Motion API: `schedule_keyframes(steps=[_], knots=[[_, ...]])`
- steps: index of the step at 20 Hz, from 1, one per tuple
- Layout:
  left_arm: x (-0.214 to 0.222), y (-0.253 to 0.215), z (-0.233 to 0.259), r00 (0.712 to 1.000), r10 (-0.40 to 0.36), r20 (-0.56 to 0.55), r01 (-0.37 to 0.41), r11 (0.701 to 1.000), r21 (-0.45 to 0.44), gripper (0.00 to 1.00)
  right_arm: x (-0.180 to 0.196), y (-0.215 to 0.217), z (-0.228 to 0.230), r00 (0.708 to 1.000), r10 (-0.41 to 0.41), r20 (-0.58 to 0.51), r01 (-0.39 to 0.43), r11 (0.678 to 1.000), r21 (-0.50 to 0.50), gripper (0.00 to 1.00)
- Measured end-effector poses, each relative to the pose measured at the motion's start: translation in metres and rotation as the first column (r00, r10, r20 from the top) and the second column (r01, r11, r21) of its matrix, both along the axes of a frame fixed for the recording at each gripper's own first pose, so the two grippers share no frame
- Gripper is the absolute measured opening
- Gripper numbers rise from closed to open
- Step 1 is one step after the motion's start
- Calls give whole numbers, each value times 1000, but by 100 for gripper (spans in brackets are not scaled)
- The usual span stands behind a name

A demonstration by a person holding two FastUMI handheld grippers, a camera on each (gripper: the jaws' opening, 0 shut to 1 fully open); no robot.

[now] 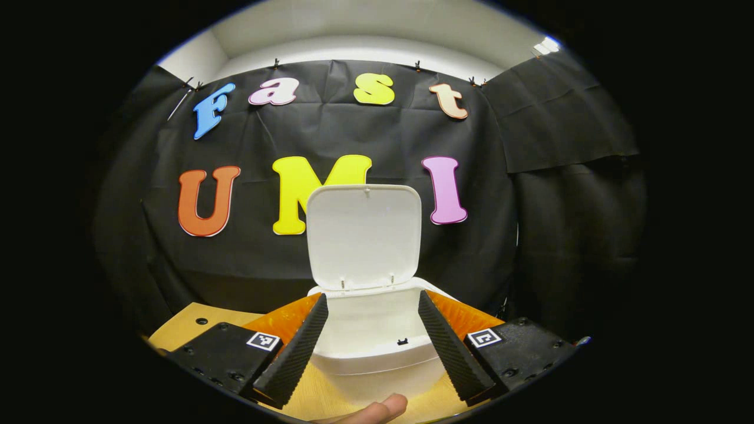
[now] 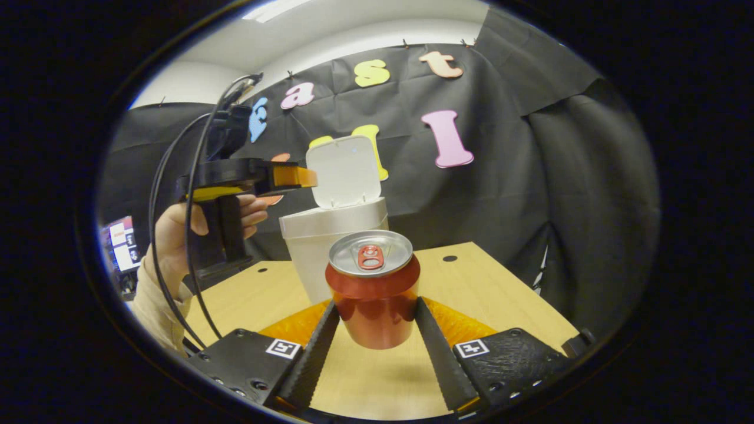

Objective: Press the lid of the desktop garbage bin to open it, pick up the crumpled paper on the desktop and throw it into the bin, then pick up the pop can on the desktop and drop it into the bin, and finally close the garbage bin lid.

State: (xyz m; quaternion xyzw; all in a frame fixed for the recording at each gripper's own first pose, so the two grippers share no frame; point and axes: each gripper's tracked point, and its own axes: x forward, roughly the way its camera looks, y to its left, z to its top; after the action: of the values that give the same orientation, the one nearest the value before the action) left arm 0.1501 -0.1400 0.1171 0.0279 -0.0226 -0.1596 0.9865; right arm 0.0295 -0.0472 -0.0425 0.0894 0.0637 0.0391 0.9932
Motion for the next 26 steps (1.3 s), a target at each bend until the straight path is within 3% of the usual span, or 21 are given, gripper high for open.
schedule_keyframes(steps=[2, 5, 9, 12, 19, 26], knots=[[-17, 19, 5, 999, 26, 27, -26, 999, -19, 99, 0, -7, -1, 1000, -14, -10, 14, 1000, -18, 80], [-36, 68, -15, 991, 132, 24, -132, 991, 15, 99, -1, -29, -9, 996, -85, -19, 83, 992, -93, 80], [-71, 120, -43, 979, 204, -6, -204, 979, 7, 100, -1, -25, -12, 996, -88, -27, 84, 990, -113, 80], [-97, 154, -54, 964, 263, 25, -264, 964, 33, 99, 0, 1, -20, 998, 10, -61, -13, 999, -48, 80], [-131, 189, -75, 961, 277, 14, -277, 961, -3, 99, 6, 20, -29, 994, 27, -104, -35, 996, -82, 80], [-138, 217, -83, 958, 287, -3, -287, 957, -41, 99, 10, 37, -5, 997, -18, -75, 5, 986, -166, 80]])
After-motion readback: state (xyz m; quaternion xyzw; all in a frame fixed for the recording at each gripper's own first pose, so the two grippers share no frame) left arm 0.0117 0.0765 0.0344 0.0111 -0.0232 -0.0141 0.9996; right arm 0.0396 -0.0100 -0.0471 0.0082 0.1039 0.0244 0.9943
